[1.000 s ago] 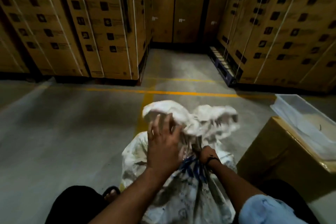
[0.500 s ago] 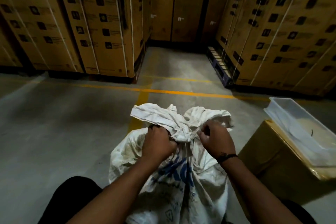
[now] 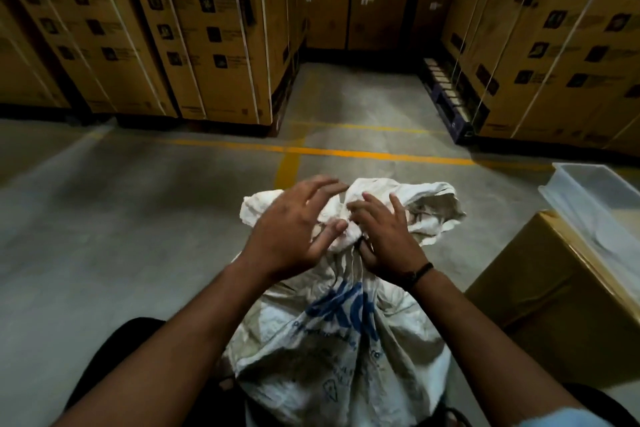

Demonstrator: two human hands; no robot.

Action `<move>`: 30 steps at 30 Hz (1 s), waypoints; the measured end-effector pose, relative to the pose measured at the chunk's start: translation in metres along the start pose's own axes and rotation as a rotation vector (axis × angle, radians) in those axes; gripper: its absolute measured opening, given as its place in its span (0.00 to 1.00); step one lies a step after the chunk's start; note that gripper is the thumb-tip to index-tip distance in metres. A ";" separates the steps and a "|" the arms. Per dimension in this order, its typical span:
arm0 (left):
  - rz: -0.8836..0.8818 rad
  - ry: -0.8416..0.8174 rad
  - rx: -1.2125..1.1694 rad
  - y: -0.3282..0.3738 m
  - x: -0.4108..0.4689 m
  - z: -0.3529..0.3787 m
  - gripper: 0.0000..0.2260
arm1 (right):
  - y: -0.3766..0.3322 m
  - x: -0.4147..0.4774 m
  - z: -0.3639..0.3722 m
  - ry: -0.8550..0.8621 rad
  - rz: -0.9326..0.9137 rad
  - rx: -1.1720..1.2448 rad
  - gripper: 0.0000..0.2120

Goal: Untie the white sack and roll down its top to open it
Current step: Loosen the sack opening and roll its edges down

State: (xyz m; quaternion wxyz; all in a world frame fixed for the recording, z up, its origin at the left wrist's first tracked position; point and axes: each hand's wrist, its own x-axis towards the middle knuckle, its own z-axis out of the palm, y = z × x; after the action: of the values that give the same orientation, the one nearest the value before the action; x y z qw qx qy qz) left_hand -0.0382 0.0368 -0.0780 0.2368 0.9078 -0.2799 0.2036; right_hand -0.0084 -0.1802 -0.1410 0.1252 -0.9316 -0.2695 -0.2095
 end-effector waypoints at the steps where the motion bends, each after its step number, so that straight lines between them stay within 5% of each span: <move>1: -0.016 -0.070 0.030 -0.003 -0.001 0.007 0.22 | 0.000 0.003 -0.005 0.008 -0.002 0.009 0.20; 6: -0.033 -0.221 0.067 -0.017 0.003 0.017 0.21 | 0.000 0.004 -0.039 -0.004 -0.036 -0.018 0.20; 10: 0.101 -0.125 0.102 -0.024 0.010 0.011 0.10 | 0.004 -0.007 -0.054 0.029 -0.077 -0.043 0.21; 14: 0.228 -0.007 0.155 -0.026 0.011 0.009 0.12 | 0.026 -0.014 -0.068 0.038 -0.055 -0.070 0.17; 20: 0.038 0.116 0.144 -0.036 0.010 0.001 0.15 | 0.030 -0.016 -0.062 0.068 -0.003 -0.114 0.16; 25: -0.134 -0.196 0.117 -0.057 0.012 -0.007 0.25 | 0.048 -0.016 -0.073 -0.060 0.267 0.227 0.33; 28: -0.041 -0.421 0.155 -0.057 0.005 0.003 0.31 | 0.045 -0.022 -0.060 -0.364 0.206 0.033 0.45; 30: -0.047 -0.558 0.113 -0.050 0.000 0.017 0.31 | 0.033 -0.029 -0.038 -0.584 0.070 -0.201 0.45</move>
State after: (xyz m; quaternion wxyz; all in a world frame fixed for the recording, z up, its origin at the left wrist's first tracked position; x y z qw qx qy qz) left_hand -0.0038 0.0646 -0.1071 0.1044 0.9467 -0.3015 -0.0445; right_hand -0.0244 -0.2335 -0.1243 -0.0430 -0.9688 -0.2396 0.0461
